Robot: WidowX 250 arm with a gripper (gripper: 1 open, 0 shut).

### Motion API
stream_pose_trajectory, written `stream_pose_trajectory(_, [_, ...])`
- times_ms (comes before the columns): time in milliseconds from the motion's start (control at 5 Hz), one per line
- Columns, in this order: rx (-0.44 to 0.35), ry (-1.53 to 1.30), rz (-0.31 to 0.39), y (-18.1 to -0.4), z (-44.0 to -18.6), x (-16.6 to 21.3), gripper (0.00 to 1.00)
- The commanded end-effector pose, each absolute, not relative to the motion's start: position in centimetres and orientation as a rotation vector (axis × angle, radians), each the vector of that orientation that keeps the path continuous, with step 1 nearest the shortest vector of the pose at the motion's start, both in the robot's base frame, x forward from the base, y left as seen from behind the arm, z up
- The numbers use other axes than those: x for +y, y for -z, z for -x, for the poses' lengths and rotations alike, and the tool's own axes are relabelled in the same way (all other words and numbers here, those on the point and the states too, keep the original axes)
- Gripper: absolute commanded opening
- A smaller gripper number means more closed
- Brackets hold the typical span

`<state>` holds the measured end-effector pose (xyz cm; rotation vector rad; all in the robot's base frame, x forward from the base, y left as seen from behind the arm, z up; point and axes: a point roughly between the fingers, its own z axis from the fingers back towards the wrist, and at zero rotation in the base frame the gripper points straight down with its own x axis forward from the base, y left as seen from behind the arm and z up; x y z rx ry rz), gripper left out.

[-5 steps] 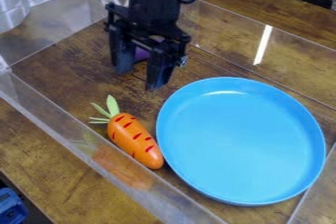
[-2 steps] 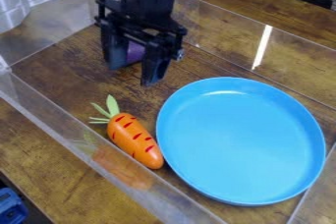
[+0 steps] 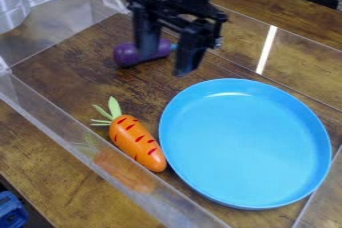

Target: Put the purple eggplant on the blue tray

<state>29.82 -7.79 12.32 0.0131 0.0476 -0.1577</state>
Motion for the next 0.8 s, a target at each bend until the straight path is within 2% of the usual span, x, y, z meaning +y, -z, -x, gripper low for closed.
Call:
stream_pose_trajectory(0, [-0.005, 0.137, -0.019, -12.9, -30.5, -8.7, 1.0])
stream_pose_trajectory(200, [-0.01, 0.217, -0.048, -13.0, -32.2, -4.7, 1.0])
stream_pose_trajectory(600, [0.01, 0.31, -0.084, -12.9, -34.7, 0.3, 1.0])
